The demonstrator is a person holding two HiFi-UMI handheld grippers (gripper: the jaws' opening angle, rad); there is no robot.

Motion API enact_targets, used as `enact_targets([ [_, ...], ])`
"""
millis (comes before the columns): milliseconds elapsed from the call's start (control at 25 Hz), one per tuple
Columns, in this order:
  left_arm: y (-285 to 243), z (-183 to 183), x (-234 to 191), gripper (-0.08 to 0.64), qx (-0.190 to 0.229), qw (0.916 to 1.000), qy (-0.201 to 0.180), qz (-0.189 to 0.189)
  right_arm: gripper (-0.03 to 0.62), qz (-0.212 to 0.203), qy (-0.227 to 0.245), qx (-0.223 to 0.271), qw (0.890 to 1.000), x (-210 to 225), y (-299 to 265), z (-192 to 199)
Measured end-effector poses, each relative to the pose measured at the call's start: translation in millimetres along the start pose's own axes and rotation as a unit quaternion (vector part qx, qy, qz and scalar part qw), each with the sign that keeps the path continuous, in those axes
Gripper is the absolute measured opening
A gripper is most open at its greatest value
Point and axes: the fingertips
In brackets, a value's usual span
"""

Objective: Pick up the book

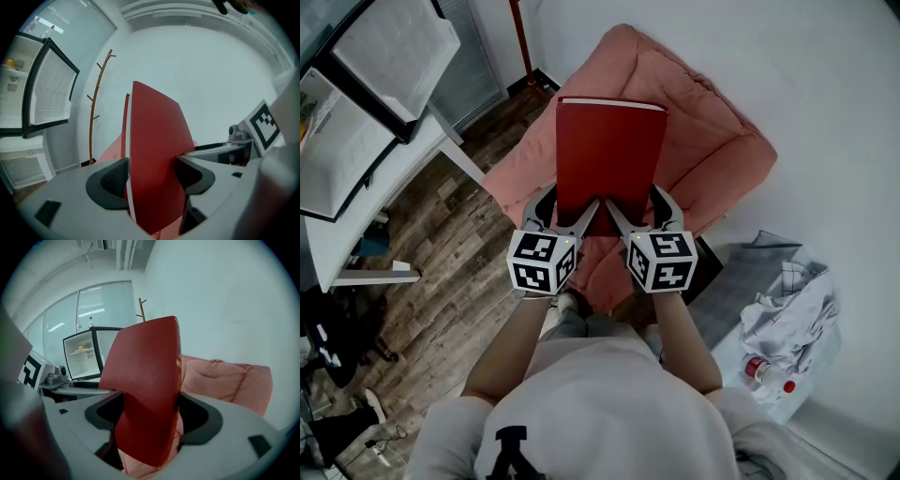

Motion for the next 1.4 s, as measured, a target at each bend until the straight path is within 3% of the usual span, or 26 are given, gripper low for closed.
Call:
enact_targets([
  [800,35,11,-18,0.305,0.009,0.9998,-0.018,0.001,0.365,0.003,-0.012,0.014,1.0,-41,4,11],
  [1080,62,17,15,0.305,0.034,0.9991,-0.02,-0.012,0.365,-0.008,-0.005,0.027,1.0,-43,42,21],
  [1400,102,52,77,0.307,0.047,0.9984,-0.017,-0.028,0.365,-0.019,0.006,0.025,0.999,-44,111,61],
])
Point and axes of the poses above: the fingertips, and each gripper's own axes: y backward along the fingers, x to its right, z out of its underside, and after that the axes turned 6 degrees about -x, right-handed
